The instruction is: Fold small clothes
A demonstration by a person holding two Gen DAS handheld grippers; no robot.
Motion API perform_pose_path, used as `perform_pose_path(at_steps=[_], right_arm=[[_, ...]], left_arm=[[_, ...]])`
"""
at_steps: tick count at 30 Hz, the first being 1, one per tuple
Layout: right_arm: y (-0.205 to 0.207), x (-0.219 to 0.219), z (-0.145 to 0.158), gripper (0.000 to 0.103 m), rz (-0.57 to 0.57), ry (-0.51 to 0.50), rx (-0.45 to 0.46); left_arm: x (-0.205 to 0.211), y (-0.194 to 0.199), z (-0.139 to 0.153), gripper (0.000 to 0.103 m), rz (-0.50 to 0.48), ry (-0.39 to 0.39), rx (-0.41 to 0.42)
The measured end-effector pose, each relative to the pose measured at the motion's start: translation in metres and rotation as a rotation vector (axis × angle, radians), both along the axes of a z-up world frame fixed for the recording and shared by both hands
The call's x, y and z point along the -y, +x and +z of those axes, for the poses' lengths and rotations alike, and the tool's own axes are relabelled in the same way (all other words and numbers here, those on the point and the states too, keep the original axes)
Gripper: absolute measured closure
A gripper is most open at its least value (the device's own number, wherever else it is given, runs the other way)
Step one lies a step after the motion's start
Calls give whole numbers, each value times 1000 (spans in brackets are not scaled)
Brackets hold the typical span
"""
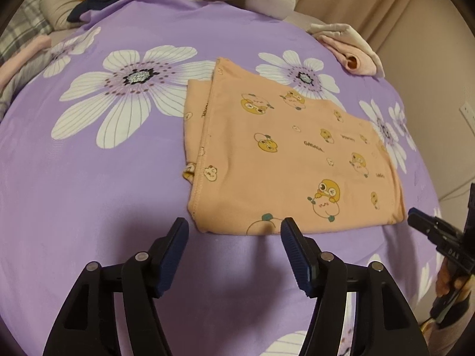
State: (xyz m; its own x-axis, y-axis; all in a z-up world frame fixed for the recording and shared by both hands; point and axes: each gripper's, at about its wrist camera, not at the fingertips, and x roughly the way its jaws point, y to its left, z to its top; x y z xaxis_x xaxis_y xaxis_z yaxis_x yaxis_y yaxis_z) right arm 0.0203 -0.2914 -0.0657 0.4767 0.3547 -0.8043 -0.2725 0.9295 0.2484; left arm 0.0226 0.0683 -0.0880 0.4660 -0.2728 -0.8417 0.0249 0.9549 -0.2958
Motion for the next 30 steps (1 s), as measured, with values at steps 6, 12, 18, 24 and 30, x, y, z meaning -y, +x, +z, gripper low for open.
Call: perform_pose_path(at_steps=[6, 12, 18, 24, 30], right_arm=[[4, -10, 4, 60, 14, 59, -9], [10, -16, 1, 58, 12, 119, -32], [15, -20, -2, 58, 15, 159, -47], [25, -23, -8, 58, 16, 179, -65], [46, -29, -14, 58, 19, 204, -79]], left_arm=[[-19, 5, -5, 32, 40, -140, -44], [-56, 21, -21, 32, 126, -416, -95], [-67, 45, -36, 32, 153, -565, -124], [-60, 74, -43, 32, 124, -631, -134], [-46, 101, -45, 32, 93, -641, -136]])
